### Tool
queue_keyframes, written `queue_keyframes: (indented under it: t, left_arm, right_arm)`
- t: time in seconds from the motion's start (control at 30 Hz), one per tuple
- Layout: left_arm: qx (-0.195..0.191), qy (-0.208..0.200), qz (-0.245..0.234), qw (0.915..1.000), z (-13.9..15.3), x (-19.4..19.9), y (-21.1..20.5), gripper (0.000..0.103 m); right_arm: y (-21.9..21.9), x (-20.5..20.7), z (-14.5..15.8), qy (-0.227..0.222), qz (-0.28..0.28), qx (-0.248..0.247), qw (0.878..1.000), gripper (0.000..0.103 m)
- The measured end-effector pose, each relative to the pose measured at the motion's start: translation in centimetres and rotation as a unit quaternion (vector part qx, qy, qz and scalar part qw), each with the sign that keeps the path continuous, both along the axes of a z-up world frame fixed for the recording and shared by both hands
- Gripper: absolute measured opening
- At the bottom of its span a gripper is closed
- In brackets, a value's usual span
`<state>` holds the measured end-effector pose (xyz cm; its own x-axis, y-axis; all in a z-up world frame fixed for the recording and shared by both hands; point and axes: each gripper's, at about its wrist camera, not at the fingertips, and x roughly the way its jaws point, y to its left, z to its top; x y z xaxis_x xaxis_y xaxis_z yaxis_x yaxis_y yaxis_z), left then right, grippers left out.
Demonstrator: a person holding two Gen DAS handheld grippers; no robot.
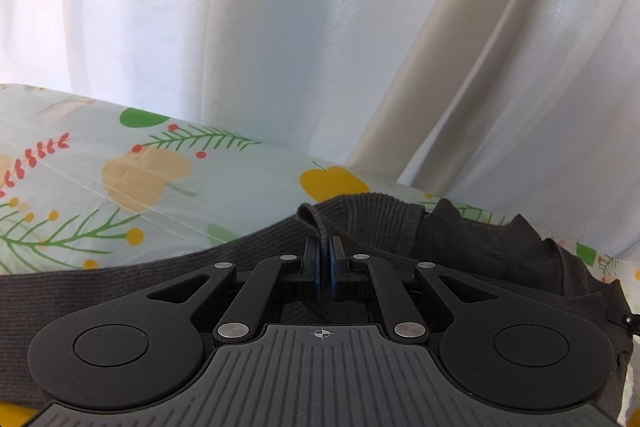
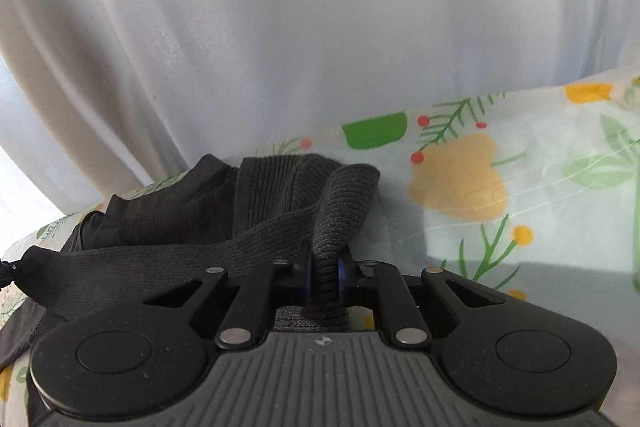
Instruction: Fold small clothes
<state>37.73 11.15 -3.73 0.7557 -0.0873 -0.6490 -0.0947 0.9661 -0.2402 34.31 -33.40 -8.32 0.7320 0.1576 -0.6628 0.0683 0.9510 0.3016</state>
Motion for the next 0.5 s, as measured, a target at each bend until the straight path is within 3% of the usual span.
queue_keyframes:
  t: [0.23, 0.3, 0.43, 0.5]
  left_arm:
    - [0.043, 0.016, 0.0, 0.999, -2.0, 0.5, -1.3, 0.006]
    - [0.055, 0.027, 0.006, 0.9981, -2.3, 0.4, -1.1, 0.015]
    - [0.074, 0.011, 0.031, 0.9967, -0.6, -1.4, -0.7, 0.02]
    - [0.074, -0.01, 0.027, 0.9968, 0.2, -2.2, -1.3, 0.035]
  right_arm:
    - [0.4, 0.3, -0.6, -0.007, -0.02, -0.084, 0.996, 0.01]
    - [0.6, 0.4, -0.8, -0.004, -0.019, -0.101, 0.995, 0.012]
    - [-0.2, -0.4, 0.3, -0.013, -0.046, -0.113, 0.992, 0.021]
    - [-0.6, -1.7, 1.8, -0.043, -0.065, -0.113, 0.991, 0.025]
